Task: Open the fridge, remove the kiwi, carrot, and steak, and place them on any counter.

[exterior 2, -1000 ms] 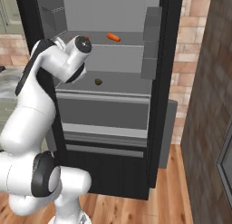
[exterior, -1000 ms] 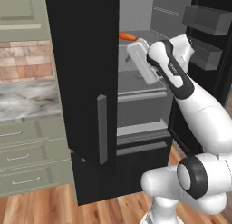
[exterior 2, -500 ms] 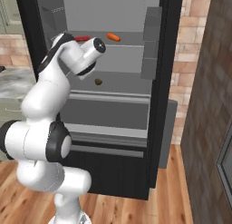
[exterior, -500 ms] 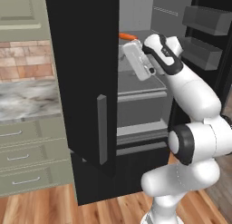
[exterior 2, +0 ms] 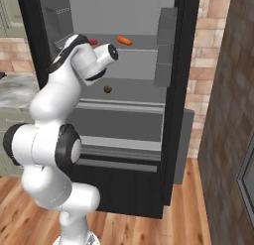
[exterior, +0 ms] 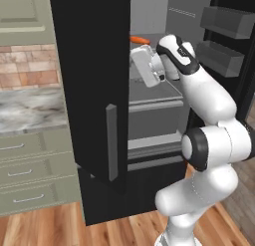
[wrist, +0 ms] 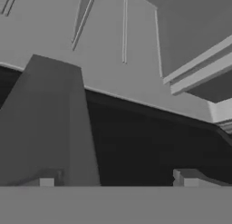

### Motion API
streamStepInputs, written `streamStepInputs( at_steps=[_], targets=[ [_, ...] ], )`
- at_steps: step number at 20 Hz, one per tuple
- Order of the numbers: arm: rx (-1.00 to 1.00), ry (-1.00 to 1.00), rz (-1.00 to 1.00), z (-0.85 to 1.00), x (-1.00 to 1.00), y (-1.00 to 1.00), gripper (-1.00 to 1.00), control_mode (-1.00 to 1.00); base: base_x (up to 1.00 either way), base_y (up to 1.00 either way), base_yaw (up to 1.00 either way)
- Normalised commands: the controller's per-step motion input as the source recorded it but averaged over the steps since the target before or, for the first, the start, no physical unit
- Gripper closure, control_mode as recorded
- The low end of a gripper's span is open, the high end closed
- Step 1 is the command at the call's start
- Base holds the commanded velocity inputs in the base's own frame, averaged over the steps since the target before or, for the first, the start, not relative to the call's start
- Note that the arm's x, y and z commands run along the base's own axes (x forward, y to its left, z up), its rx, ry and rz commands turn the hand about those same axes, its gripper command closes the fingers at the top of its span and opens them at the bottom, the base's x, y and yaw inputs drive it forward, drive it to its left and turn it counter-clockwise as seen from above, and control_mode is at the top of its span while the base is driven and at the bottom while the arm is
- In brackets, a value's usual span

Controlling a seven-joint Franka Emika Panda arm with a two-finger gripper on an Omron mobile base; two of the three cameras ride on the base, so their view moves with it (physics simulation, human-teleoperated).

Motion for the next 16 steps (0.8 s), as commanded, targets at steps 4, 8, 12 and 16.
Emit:
streamStepInputs(
  at_steps=[4, 8, 12, 16],
  targets=[
    [-0.02, -0.07, 0.27, -0.09, -0.59, 0.98, -1.0, -1.0, 0.0, 0.0, 0.0],
    [-0.09, -0.11, 0.29, -0.19, -0.81, 1.0, -1.0, -1.0, 0.0, 0.0, 0.0],
    [-0.11, -0.43, 0.19, -0.27, -0.99, 1.0, -1.0, -1.0, 0.0, 0.0, 0.0],
    [-0.02, -0.34, 0.04, -0.08, -0.77, 0.7, -1.0, -1.0, 0.0, 0.0, 0.0]
  ],
)
